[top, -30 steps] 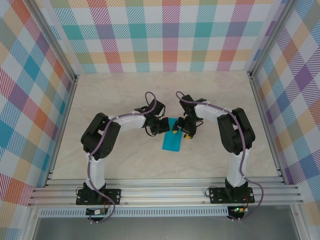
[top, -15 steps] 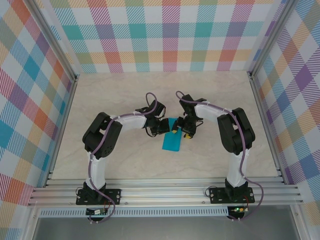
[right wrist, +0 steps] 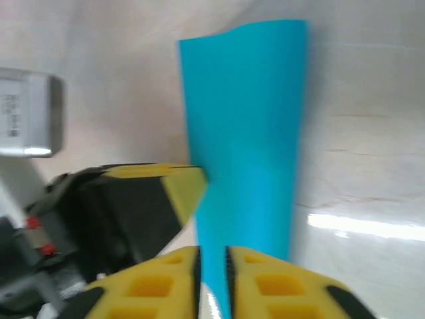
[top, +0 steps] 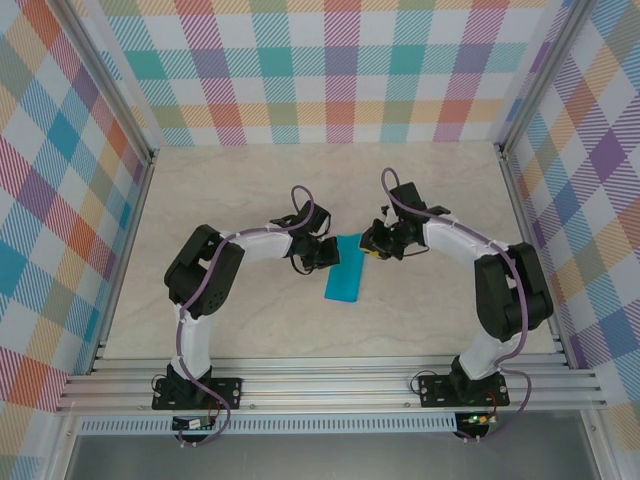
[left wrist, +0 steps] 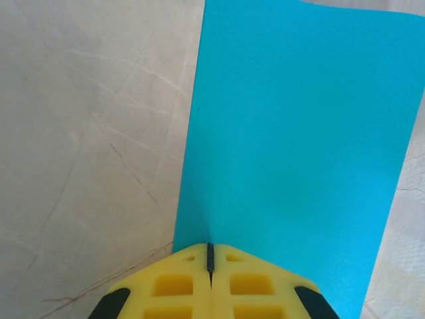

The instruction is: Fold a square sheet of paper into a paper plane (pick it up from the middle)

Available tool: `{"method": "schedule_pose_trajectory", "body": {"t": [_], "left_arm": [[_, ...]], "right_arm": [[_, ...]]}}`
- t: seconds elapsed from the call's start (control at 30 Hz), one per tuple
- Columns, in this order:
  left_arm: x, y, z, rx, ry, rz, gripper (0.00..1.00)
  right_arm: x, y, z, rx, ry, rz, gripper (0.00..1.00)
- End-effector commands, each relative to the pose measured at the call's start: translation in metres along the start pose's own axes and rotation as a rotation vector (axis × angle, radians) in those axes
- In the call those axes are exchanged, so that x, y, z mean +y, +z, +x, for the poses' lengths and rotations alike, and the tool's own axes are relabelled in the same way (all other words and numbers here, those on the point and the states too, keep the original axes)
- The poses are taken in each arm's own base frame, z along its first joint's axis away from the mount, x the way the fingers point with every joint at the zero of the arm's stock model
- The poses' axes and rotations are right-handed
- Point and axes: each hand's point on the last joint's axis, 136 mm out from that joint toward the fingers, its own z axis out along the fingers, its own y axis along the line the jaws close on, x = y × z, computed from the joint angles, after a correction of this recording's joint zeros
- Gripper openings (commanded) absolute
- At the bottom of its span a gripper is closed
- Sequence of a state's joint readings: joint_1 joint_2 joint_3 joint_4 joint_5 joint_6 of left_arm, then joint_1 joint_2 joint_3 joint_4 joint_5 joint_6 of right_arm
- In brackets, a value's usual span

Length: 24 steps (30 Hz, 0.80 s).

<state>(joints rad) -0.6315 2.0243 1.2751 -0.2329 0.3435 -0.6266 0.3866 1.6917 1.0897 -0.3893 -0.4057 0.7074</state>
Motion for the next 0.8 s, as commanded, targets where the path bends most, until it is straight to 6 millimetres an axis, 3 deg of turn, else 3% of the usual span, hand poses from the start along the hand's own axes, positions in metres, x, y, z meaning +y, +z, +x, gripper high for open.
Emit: {"method": "schedule_pose_trajectory", "body": {"t": [0.0,0.43,0.77], "left_arm": [[0.026,0.012,0.026,0.073,-0.005,-0.083,0.00],[0.030,0.012,0.030,0.083,-0.006,-0.091,0.00],[0.032,0.014,0.031,0.087,-0.001,-0.093,0.00]], "right_arm": [[0.022,0.014,0.010,0.058,-0.014,-0.172,0.11],[-0.020,0.048,0.028,0.133,0.004,-0.120,0.06],[-0.052,0.055,0.038,0.114,-0.019,-0.079,0.08]]}}
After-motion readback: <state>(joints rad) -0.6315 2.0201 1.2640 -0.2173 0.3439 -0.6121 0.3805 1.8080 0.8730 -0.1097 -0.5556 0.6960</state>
